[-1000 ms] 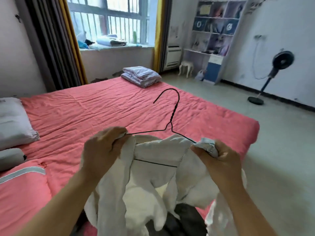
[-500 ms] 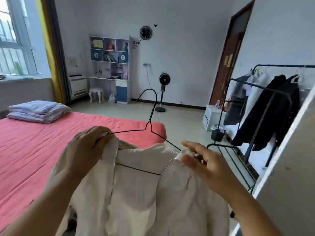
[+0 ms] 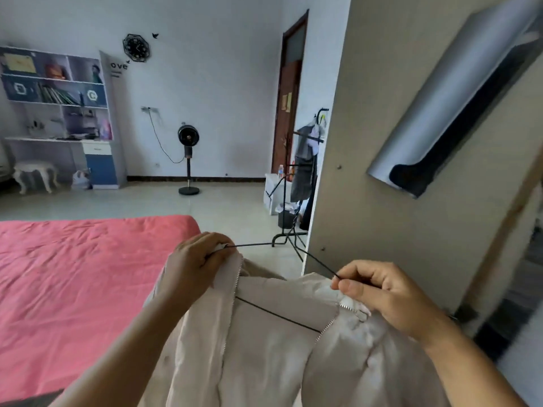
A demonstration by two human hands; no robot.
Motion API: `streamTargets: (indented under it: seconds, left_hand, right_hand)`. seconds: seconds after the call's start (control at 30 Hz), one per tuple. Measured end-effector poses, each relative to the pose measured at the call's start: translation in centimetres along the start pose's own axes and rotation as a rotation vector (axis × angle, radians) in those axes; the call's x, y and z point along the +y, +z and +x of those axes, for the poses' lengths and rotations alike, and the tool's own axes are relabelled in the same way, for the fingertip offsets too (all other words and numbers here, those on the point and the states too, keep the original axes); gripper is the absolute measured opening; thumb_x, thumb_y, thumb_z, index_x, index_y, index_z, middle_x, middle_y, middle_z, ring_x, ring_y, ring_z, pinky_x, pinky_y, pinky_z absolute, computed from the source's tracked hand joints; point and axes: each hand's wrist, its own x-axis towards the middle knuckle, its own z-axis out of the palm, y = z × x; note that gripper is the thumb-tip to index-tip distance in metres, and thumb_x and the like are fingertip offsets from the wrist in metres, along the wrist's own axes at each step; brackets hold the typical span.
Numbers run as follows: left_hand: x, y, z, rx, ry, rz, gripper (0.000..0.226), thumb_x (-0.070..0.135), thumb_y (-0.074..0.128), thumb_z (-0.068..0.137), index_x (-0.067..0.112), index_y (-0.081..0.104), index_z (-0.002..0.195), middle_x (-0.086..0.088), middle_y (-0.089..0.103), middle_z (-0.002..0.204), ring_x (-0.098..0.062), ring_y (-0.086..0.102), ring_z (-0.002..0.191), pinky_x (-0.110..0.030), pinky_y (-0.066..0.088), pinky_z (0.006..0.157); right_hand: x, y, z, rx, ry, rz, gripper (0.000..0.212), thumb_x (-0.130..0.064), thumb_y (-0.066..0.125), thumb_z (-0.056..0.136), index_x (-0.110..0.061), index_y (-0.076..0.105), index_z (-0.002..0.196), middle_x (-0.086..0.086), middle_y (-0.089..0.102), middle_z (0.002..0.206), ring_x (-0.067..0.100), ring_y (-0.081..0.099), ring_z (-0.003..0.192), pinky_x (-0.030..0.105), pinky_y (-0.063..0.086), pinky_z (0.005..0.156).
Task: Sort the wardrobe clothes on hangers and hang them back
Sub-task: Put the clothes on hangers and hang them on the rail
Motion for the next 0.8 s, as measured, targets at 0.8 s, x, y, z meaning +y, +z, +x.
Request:
streamTargets:
  seconds: [0.8]
  left_hand:
    - [28.8,21.5,1.3,-0.646,0.483,-0.839,0.033,0.046,0.041,0.088,0.024,0.063,0.100,0.007,0.065,0.073,-0.014,0.063,0.069,-0.037,0.054,0.070]
  right_hand:
    - [-2.7,-10.2,-22.6,0.848,0.428,-0.194,0.044,-0.048,0.084,0.057,-0.008,0.077,0.075,0.022,0.069,0.076,0.016,0.057,0.071,0.018,0.040,0.064]
